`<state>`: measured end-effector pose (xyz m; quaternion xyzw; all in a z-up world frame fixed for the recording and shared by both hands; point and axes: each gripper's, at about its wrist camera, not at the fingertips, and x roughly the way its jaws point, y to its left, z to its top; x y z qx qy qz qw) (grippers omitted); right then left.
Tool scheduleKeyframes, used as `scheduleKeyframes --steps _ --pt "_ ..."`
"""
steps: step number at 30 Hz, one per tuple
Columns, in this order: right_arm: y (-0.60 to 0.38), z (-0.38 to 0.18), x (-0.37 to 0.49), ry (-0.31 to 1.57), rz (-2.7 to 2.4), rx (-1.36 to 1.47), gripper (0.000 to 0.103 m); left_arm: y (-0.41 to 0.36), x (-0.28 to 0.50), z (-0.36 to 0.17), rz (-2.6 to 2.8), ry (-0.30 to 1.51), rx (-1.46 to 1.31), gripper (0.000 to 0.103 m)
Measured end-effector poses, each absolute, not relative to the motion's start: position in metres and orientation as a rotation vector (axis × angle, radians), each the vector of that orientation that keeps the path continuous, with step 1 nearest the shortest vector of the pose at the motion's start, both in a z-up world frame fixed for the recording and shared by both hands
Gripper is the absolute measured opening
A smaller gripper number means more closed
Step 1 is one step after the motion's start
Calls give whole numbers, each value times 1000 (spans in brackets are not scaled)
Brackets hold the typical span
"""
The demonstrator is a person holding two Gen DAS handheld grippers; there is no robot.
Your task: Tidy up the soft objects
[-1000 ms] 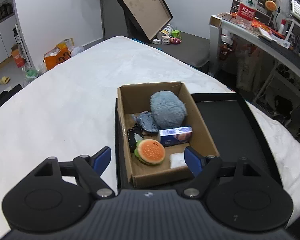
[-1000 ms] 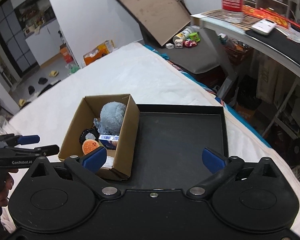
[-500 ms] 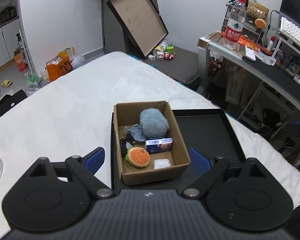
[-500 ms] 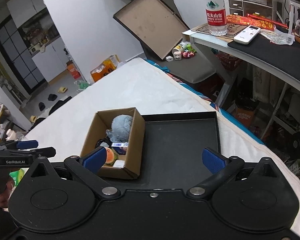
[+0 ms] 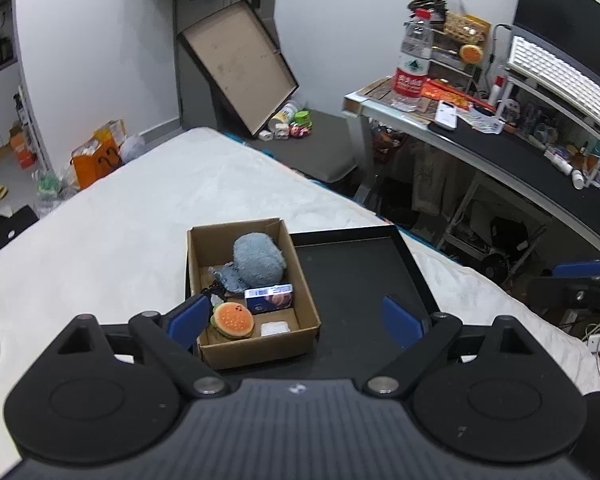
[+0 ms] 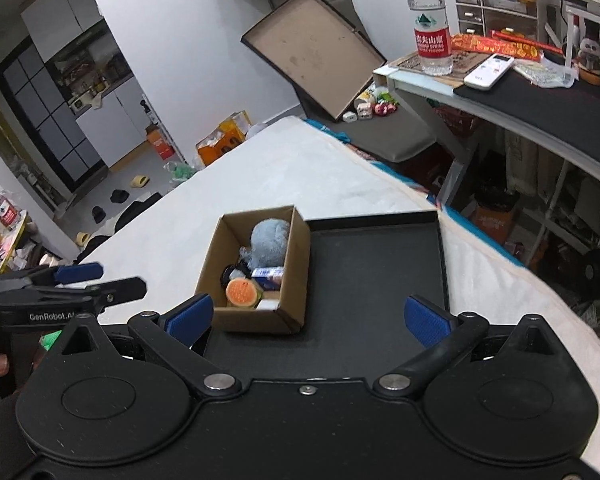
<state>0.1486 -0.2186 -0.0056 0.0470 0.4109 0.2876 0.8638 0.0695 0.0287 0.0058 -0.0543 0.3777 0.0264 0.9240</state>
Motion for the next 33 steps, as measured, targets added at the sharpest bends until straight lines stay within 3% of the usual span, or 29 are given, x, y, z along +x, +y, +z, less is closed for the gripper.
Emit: scheduleKeyframes --steps 15,19,33 --pt "-226 6 107 857 558 184 103 7 30 25 57 709 -110 94" --pt "-226 9 101 840 526 172 103 3 22 27 54 699 -111 102" --pt "-214 9 75 824 528 121 103 0 5 26 97 674 -124 102"
